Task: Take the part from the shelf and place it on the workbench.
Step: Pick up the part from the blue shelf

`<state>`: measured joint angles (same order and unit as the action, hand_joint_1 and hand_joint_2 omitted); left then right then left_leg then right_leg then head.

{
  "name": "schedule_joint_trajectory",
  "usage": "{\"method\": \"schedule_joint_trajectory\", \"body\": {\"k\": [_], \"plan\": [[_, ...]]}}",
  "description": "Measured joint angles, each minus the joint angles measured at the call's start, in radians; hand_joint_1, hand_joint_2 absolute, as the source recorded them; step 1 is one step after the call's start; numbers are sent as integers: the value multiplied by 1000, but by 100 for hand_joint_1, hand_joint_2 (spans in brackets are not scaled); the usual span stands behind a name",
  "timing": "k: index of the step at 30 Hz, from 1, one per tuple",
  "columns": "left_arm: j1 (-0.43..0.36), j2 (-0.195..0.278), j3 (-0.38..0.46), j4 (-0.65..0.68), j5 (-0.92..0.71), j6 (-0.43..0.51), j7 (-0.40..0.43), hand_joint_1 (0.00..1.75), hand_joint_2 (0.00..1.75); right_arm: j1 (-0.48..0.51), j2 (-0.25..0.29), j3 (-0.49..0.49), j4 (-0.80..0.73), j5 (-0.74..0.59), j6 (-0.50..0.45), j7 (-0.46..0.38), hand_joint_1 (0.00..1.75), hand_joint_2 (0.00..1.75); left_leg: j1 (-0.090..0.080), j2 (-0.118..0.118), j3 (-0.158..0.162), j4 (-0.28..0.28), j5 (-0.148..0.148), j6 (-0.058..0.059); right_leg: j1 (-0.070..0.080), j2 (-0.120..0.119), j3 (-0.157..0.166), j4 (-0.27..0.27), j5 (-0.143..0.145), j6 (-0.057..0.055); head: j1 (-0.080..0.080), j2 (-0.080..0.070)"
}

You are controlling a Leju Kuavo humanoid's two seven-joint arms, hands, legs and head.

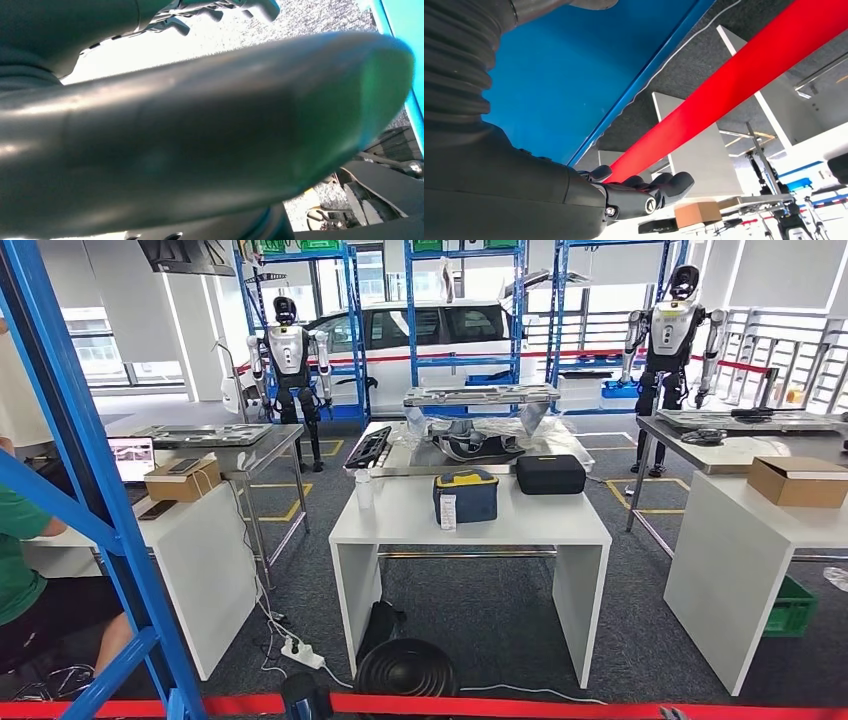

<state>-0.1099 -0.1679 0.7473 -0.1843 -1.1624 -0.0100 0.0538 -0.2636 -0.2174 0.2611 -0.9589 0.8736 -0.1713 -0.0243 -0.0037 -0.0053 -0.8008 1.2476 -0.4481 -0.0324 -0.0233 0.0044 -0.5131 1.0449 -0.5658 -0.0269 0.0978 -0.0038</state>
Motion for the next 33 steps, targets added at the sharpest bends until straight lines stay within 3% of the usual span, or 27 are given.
{"method": "schedule_joint_trajectory", "body": {"k": [2, 4, 6, 8, 9, 12, 13, 14, 16, 18, 22, 23, 25, 27, 28, 29, 30, 33], "plan": [[-2, 0, 0, 0, 0, 0, 0, 0, 0, -1, 0, 0, -2, 0, 0, 0, 0, 175, -1, 0, 82, -133, 40, 6, 0, 1, 8, 0, -8, 9, -2, 0], [-3, 0, 0, -1, 0, 0, 0, 0, 0, -2, 0, 0, -4, 0, 0, 0, 0, 87, -5, -1, 124, -199, 44, 14, 2, 1, 13, -4, -16, 20, -4, 0], [-4, 0, 0, -1, 0, 0, 0, 0, 0, -2, 0, -1, -5, -2, 0, -1, 0, 0, -7, -4, 129, -206, 39, 25, 3, 1, 20, -17, -18, 33, -5, 1], [-4, 0, 0, -1, 0, 0, 0, 0, 0, -4, 0, -1, -6, -5, 1, -4, 0, 0, -4, -6, 140, -223, 40, 38, 3, 0, 20, -9, -29, 43, -6, 2], [-5, 0, 0, -1, 1, 0, -1, 0, 0, -6, 0, -2, -6, -6, 2, -6, 0, 0, -2, -5, 147, -232, 41, 44, 4, 0, 3, 24, -46, 46, -6, 2], [-8, 0, 0, -1, 2, 0, -2, 0, 0, -6, -1, -3, -6, -9, 4, -12, 0, 0, -2, -7, 154, -239, 37, 56, 7, 0, -115, 212, -112, 49, -7, 4], [-8, 0, 0, -1, 2, 0, -2, 0, 0, -4, -1, -3, -5, -10, 4, -13, 0, 0, -2, -8, 154, -239, 36, 57, 7, 0, -148, 249, -111, 50, -7, 4], [-7, 0, 0, -1, 3, 0, -3, 0, 0, -3, -1, -3, -5, -11, 4, -14, 0, 0, -3, -9, 154, -238, 35, 58, 7, 0, -162, 250, -91, 50, -7, 4], [-7, 0, 1, -1, 4, 0, -3, 0, 0, -4, -1, -3, -4, -12, 4, -15, 0, 0, -2, -11, 154, -234, 34, 55, 6, -1, -130, 136, -8, 49, -7, 4], [-8, -1, 1, -1, 5, 0, -2, 0, 0, -8, -1, -3, -4, -12, 4, -16, 0, 0, -6, -13, 153, -228, 35, 46, 8, -3, -84, 21, 53, 42, -8, 4], [1, -1, 2, -1, 10, 1, 8, 0, 0, -6, 3, -3, -4, -10, -3, -14, 0, 0, -6, -16, 153, -227, 40, 23, 11, -2, -73, -11, 76, 18, -17, 4], [5, 0, 3, -1, 12, 2, 9, 0, 0, -4, 6, -3, -5, -8, -5, -13, 0, 0, -5, -14, 148, -216, 28, 16, 10, -3, -72, -14, 82, 11, -18, 4], [10, 0, 6, -1, 15, 7, 9, 0, 0, 3, 14, -3, -7, -3, -9, -8, 0, 0, -1, -10, 122, -140, -33, 4, 7, -5, -74, -19, 92, -1, -22, 4], [11, 0, 7, 0, 18, 10, 9, 0, 0, 8, 20, -3, -10, 2, -10, -2, 0, 0, 4, -7, 81, -11, -113, -5, 7, -5, -82, -18, 99, -4, -25, 4], [12, 0, 7, 0, 18, 10, 9, 0, 0, 9, 23, -3, -10, 4, -8, 0, 0, 0, 6, -5, 71, 35, -136, -8, 7, -6, -87, -18, 102, -3, -25, 4], [13, 0, 7, 0, 19, 10, 9, 0, 0, 9, 24, -3, -10, 5, -5, 1, 0, 0, 8, -5, 78, 49, -143, -10, 7, -6, -93, -17, 107, -1, -25, 4], [14, 0, 7, 1, 19, 10, 9, 0, 0, 9, 25, -3, -10, 6, -2, 1, 0, 0, 10, -4, 104, 23, -132, -10, 6, -6, -99, -15, 111, 1, -26, 4], [14, -1, 8, 1, 19, 10, 8, 0, 0, 9, 25, -3, -11, 4, 5, 0, 0, 0, 11, -2, 237, -175, -81, -2, 6, -6, -110, -11, 122, 15, -28, 4]]}}
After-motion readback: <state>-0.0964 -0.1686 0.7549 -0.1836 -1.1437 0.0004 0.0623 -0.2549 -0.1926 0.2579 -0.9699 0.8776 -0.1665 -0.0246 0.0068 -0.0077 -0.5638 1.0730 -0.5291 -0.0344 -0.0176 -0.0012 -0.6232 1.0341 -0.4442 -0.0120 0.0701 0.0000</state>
